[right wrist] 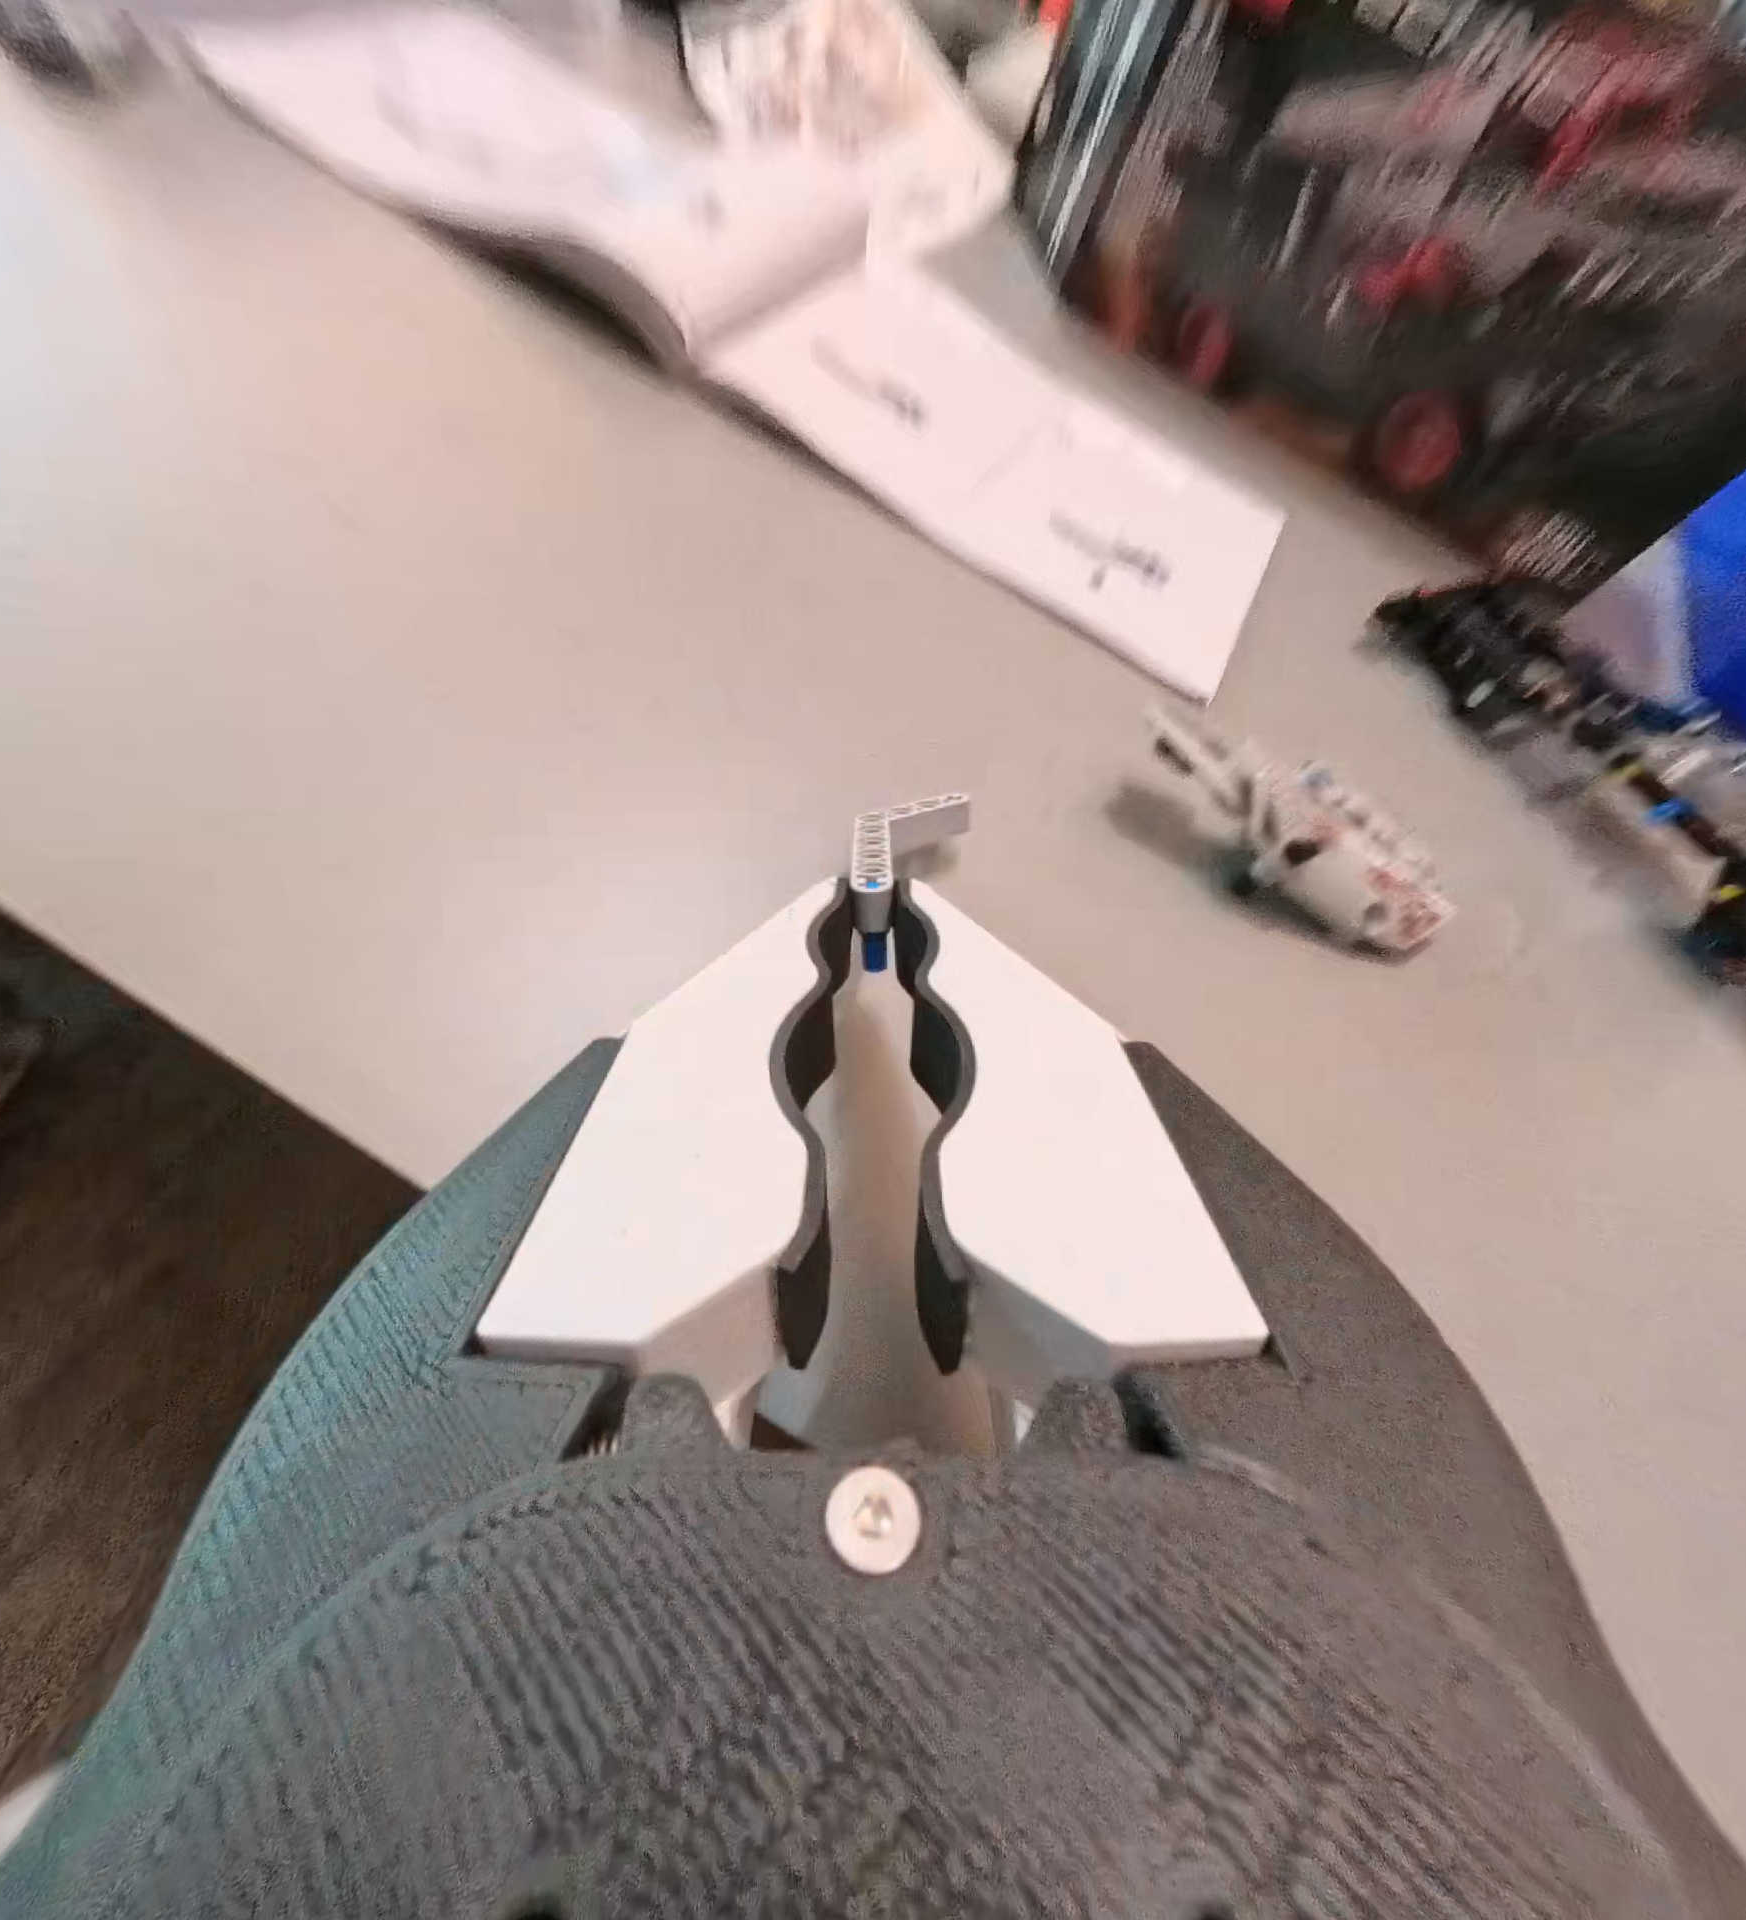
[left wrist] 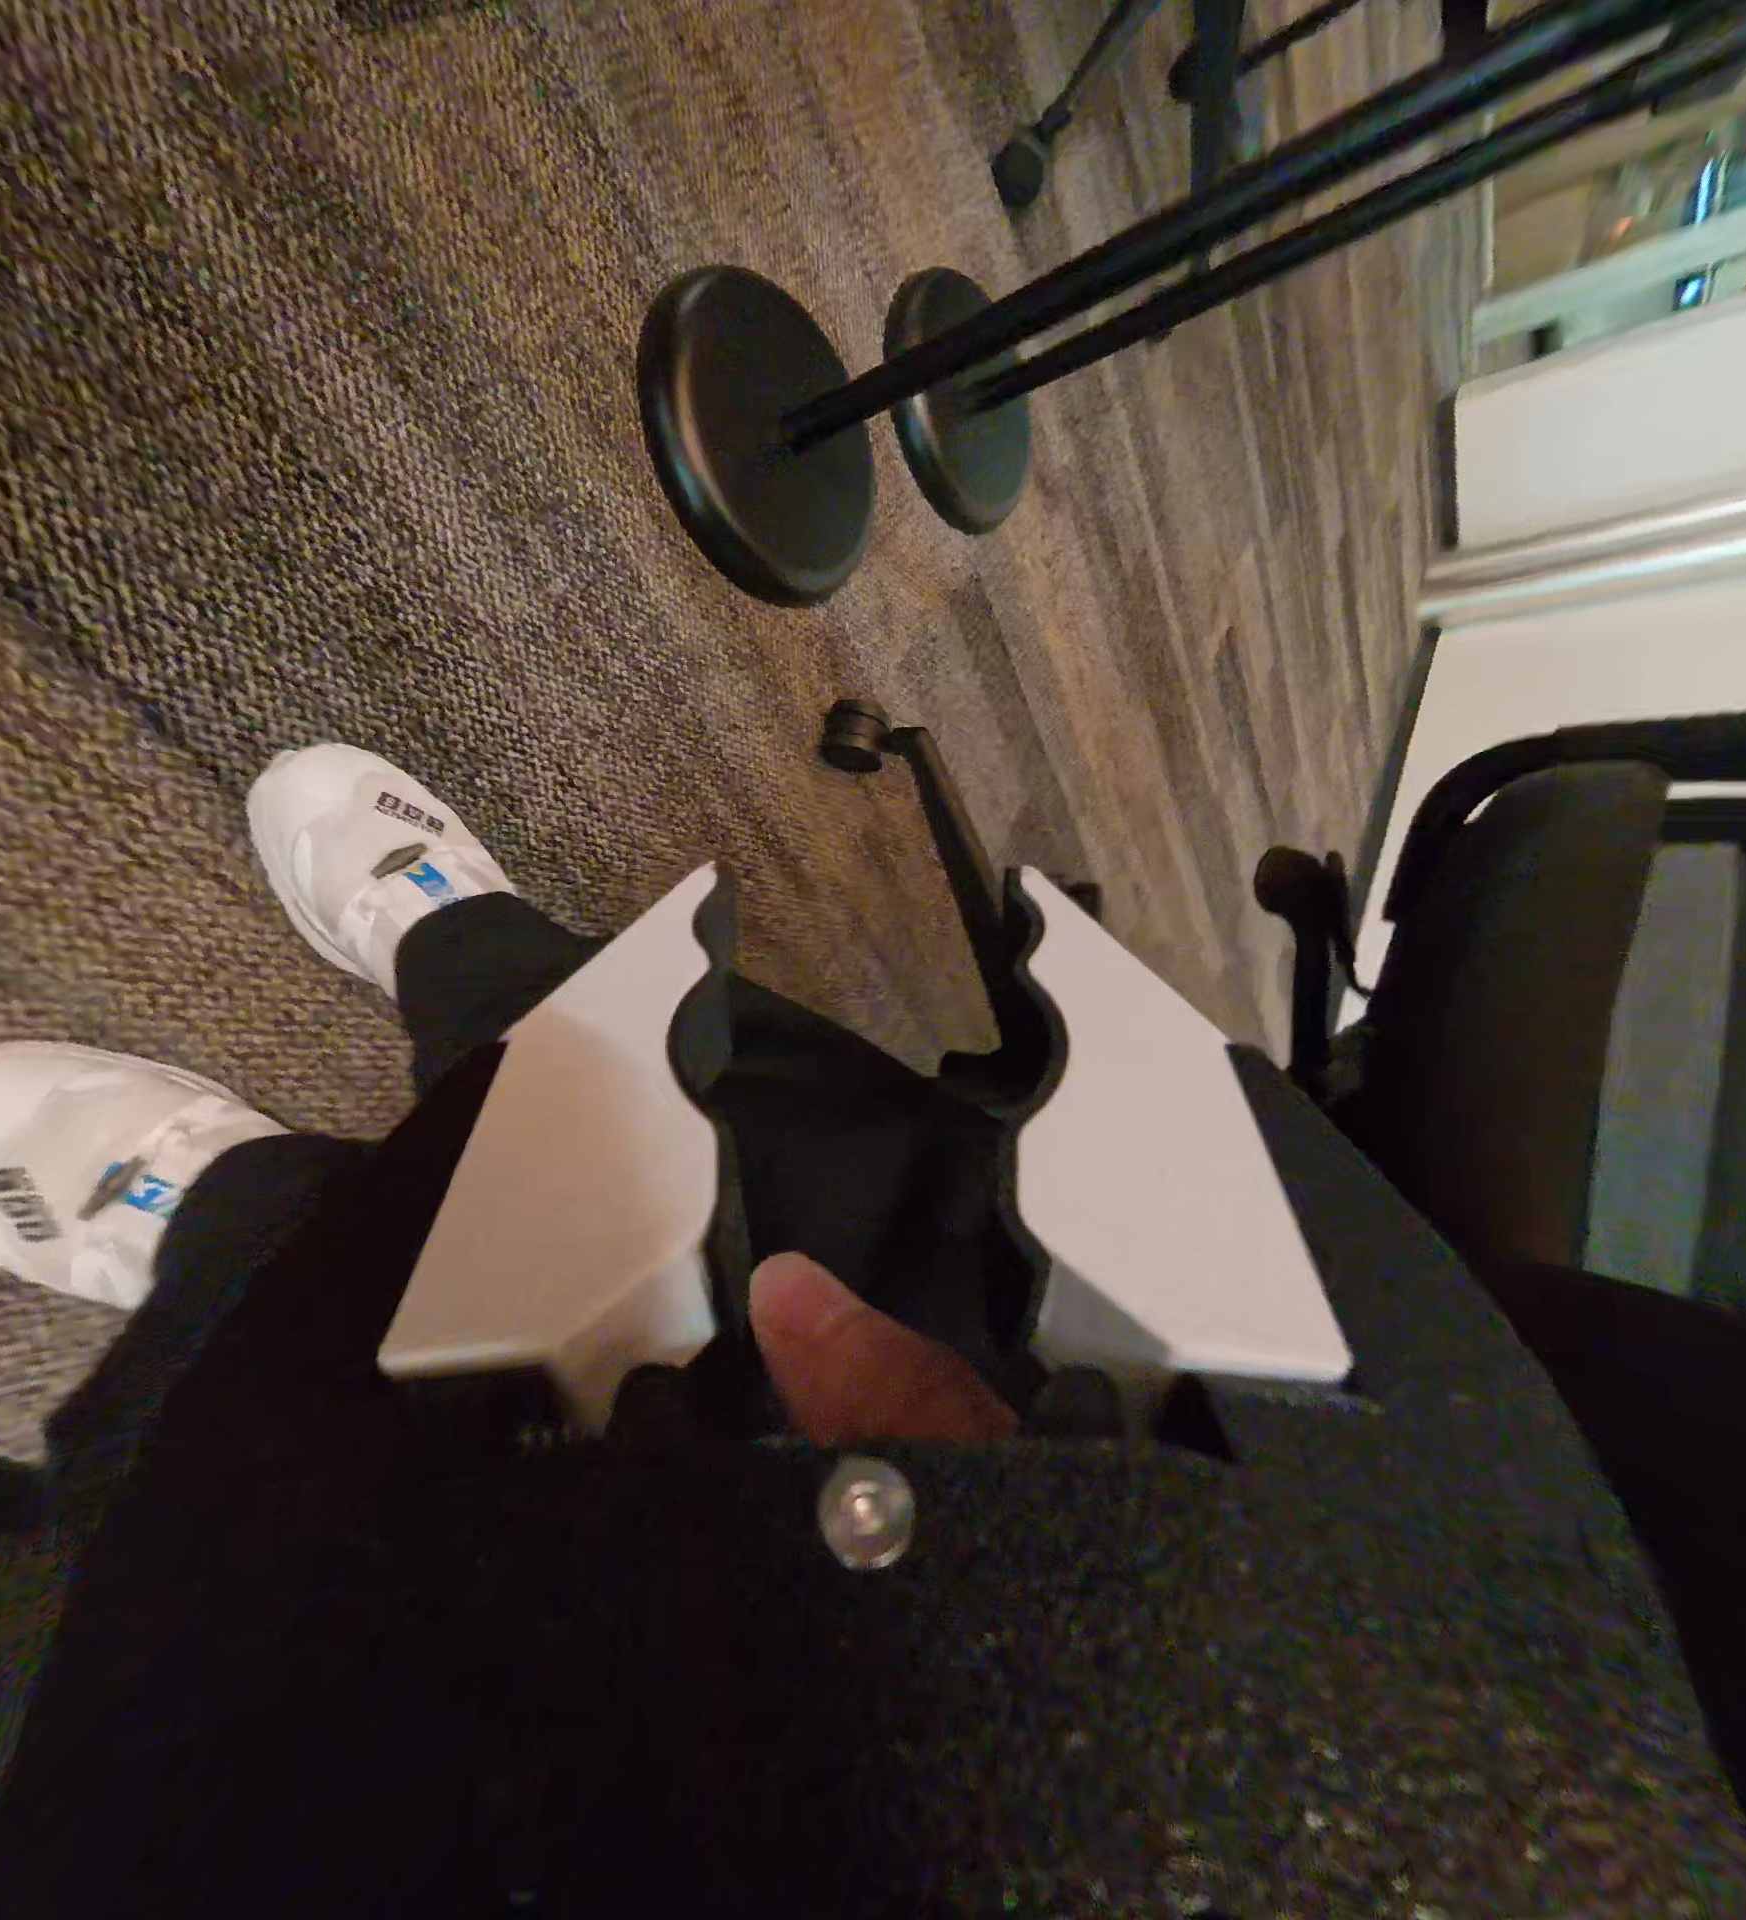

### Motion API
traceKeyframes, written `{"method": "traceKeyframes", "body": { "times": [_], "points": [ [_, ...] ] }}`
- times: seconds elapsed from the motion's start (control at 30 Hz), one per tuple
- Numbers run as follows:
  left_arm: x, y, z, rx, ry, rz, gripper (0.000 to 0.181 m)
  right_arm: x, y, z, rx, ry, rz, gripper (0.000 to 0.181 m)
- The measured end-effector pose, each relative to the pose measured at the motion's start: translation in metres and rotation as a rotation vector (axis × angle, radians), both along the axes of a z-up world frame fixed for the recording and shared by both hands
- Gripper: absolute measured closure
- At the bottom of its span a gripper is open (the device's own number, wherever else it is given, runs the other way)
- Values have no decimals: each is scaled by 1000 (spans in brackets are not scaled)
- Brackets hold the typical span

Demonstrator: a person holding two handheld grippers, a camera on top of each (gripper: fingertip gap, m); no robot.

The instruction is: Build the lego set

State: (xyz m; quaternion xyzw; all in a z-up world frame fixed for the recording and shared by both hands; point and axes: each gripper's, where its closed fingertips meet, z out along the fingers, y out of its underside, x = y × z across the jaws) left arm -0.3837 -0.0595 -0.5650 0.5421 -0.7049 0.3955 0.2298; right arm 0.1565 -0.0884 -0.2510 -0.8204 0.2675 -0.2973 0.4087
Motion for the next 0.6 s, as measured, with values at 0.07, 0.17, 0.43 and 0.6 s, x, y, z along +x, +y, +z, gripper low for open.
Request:
{"method": "traceKeyframes", "body": {
  "times": [0.07, 0.17, 0.43, 0.6],
  "points": [
    [-7, 0, -3, -5, 35, 55, 135, 9, 7, -12, 23, 62, -24, 175],
    [-14, 6, -1, 7, 57, 110, 136, 12, 18, -10, 179, 115, -31, 174],
    [22, 38, 33, 42, 2, 163, 137, -43, -20, 38, 399, 118, 8, 71],
    [75, 29, 125, -205, -54, 109, 138, -235, -51, 59, 601, 403, 162, 60]
  ]
}}
